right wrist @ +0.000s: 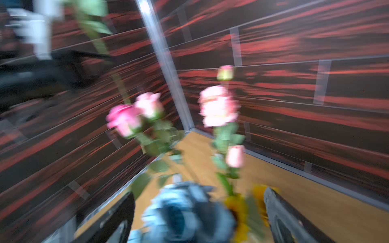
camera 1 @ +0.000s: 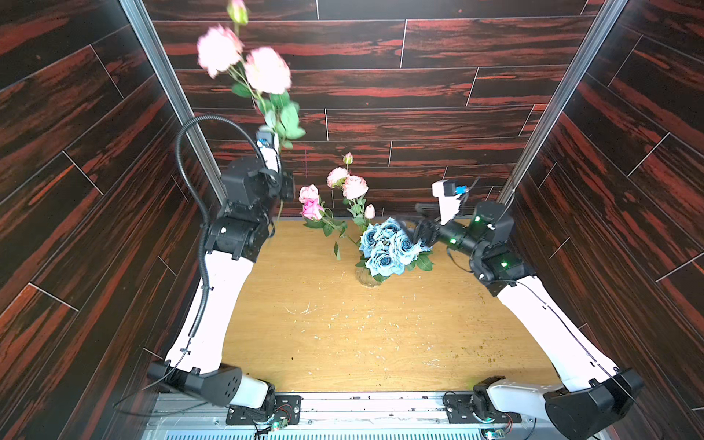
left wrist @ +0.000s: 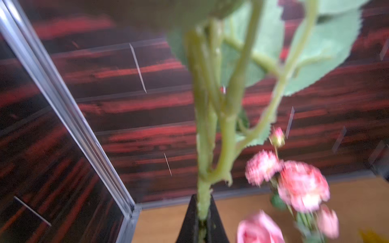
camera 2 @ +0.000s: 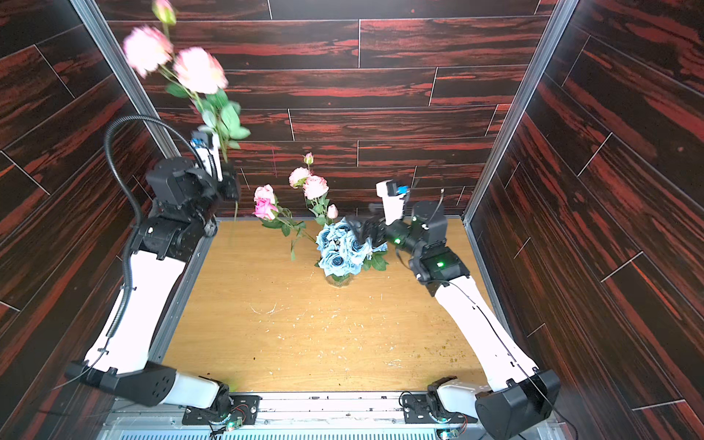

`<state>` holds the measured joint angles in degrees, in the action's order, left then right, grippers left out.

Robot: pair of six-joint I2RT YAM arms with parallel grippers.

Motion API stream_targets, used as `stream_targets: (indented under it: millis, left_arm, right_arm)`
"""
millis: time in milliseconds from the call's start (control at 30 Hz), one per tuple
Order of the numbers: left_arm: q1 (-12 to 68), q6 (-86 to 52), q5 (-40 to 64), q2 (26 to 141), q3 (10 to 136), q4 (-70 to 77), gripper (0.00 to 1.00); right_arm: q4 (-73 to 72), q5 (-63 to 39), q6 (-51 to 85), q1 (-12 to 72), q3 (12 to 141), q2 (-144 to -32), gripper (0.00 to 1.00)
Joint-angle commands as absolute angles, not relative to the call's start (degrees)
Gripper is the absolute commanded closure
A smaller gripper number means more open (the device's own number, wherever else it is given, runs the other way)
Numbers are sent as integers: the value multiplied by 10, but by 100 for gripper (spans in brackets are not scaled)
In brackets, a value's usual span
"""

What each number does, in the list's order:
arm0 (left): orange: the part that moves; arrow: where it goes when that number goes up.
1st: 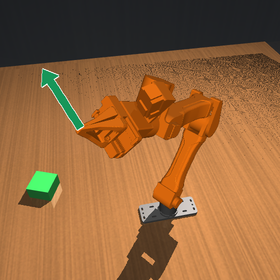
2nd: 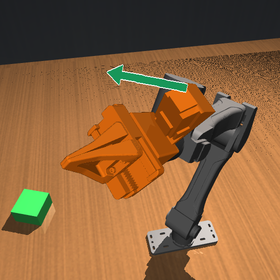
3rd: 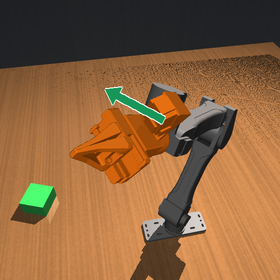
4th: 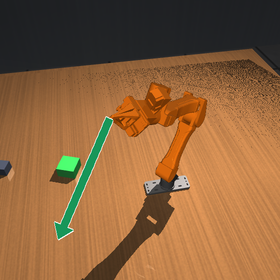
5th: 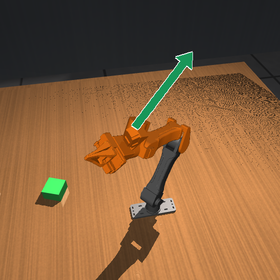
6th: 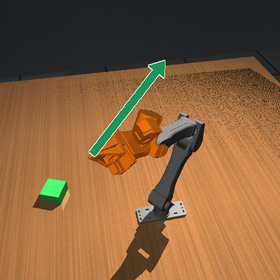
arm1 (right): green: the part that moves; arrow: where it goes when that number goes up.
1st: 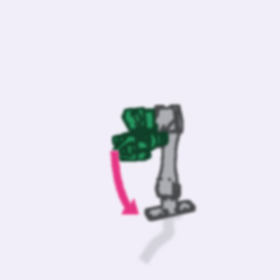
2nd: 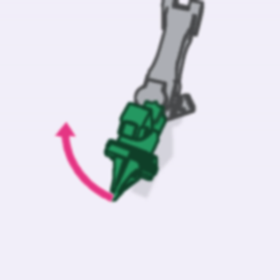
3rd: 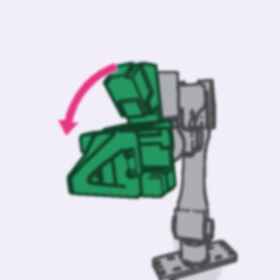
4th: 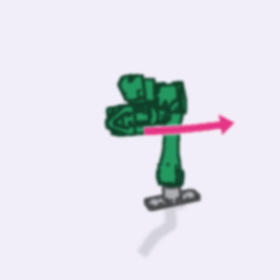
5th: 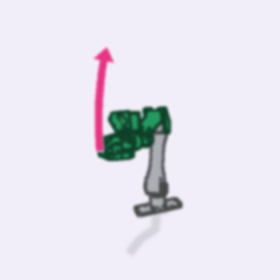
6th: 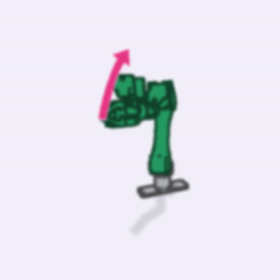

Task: Pick out pink flowers from the vase
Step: Pick up the flower from the vase.

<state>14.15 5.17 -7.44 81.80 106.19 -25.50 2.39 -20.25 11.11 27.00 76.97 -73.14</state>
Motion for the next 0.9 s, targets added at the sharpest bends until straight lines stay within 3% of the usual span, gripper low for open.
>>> stream_targets:
  millis: [0,200,367,700,867]
  left_arm:
    - [142,57,1,737,1040,-315,100]
    - [142,4,191,630,941,-272,100]
    - [142,-76,355,623,907,-204,100]
    - [144,-180,399,659,847,-68,100]
    - [149,-211,422,673,850,-33,100]
  right_arm:
    - [8,-257,46,311,769,-723,3]
    - [9,-296,27,375,780,-738,3]
    - [20,-306,7,426,783,-731,3]
    - [51,-223,-38,440,799,-714,3]
    - [52,-241,-34,442,812,-702,3]
